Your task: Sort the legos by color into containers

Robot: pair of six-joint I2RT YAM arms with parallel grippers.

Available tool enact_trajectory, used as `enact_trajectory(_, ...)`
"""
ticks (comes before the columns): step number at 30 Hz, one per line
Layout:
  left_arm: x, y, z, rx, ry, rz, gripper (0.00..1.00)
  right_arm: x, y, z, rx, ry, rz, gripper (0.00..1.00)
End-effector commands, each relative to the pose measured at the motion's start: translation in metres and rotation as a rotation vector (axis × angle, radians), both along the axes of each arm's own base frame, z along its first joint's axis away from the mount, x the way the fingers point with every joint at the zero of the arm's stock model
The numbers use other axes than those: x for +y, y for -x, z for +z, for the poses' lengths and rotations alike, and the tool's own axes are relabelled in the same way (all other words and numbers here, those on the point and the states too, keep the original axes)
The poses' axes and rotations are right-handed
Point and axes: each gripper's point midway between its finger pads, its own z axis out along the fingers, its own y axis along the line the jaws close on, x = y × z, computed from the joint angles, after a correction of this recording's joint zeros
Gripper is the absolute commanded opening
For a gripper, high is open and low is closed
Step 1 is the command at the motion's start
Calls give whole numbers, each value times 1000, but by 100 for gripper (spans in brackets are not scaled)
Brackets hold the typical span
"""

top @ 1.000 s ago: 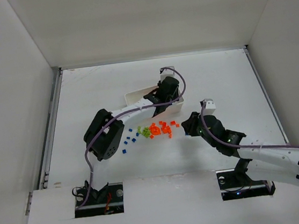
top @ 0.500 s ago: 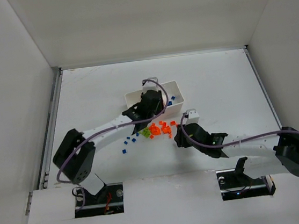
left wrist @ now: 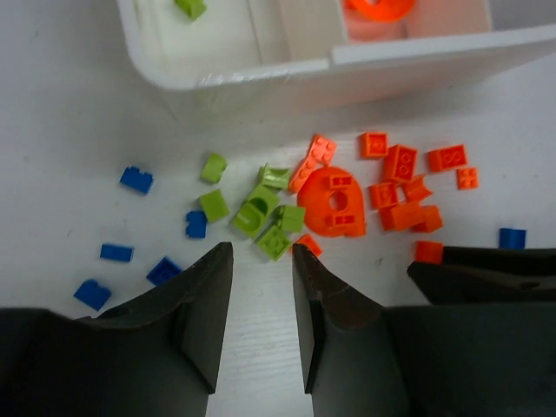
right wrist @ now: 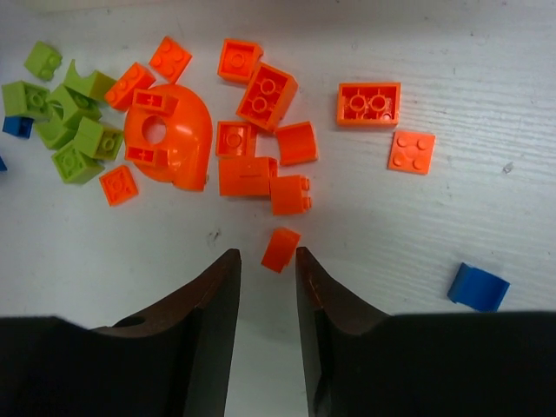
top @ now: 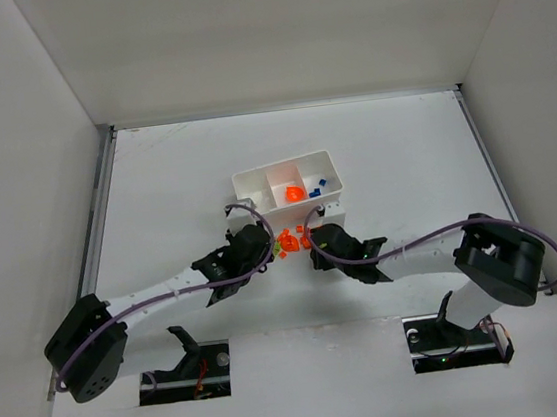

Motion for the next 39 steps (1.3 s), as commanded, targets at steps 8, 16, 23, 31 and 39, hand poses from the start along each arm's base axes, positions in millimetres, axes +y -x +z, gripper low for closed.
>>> enact_trajectory(8, 3, 17, -19, 35, 36, 38, 33, 1, -21, 14, -71, 26, -90, 12)
enact_trajectory(16, -9, 15, -26, 47, 40, 8, 37, 0, -10, 81, -150, -47, -46, 11)
enact_trajectory(23, -15, 13, -31, 48, 50, 12, 36, 32, -52, 141, -254, -141, 16, 11)
enact_trajectory(31, -13, 5, -37, 21, 43, 69, 36, 55, -115, 143, -270, -140, -2, 12)
enact_trajectory(39, -10, 0, -42, 17, 30, 94, 35, 60, -125, 158, -309, -168, -4, 43)
